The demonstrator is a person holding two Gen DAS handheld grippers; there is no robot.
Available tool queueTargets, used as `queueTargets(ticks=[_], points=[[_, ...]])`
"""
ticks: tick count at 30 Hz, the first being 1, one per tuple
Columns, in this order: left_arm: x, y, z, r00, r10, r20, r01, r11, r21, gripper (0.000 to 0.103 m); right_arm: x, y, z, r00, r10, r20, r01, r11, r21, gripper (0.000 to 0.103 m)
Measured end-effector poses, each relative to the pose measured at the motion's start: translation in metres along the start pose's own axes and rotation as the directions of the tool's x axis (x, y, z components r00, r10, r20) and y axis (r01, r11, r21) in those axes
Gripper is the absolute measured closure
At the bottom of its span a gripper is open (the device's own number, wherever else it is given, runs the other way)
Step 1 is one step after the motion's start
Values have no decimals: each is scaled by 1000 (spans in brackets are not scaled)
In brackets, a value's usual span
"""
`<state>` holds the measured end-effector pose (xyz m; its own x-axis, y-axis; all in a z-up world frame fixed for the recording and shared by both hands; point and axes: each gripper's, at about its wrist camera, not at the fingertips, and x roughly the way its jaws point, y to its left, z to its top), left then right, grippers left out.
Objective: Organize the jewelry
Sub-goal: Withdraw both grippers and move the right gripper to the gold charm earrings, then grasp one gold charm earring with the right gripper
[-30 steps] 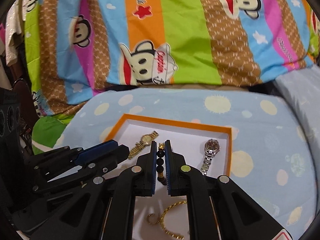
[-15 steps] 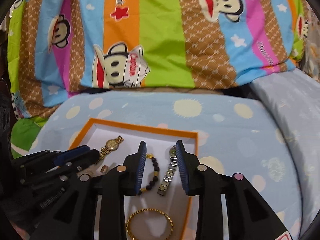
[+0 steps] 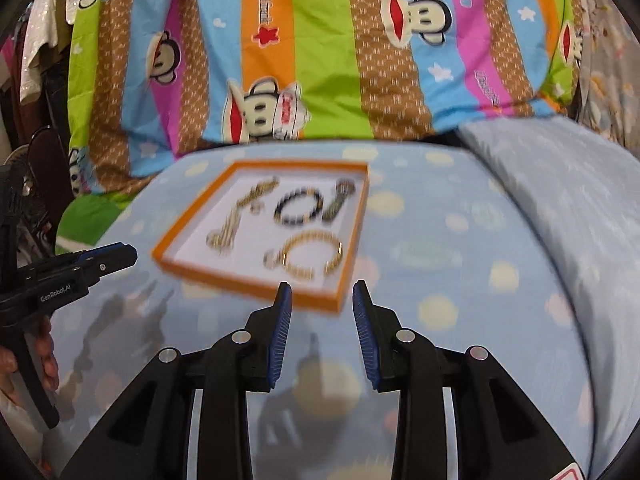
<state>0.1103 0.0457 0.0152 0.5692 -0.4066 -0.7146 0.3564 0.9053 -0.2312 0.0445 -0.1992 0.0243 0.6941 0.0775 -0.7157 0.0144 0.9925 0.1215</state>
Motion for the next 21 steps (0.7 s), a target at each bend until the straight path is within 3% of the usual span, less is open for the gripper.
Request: queueTargets(ticks=[5,10,21], points=[[4,1,-32,998,-27,-50,24,998,-63,79,10,12,-31,996,62,-70,-60,997,40,71],[5,-5,-45,997,-33,-65,29,998,-56,79,18,39,-39,989,117,-91,-117,993,-3,71],[9,-7,-48,997,-23,-67,20,999,-42,79,41,60,-39,986,115,-119,-121,992,-41,74]])
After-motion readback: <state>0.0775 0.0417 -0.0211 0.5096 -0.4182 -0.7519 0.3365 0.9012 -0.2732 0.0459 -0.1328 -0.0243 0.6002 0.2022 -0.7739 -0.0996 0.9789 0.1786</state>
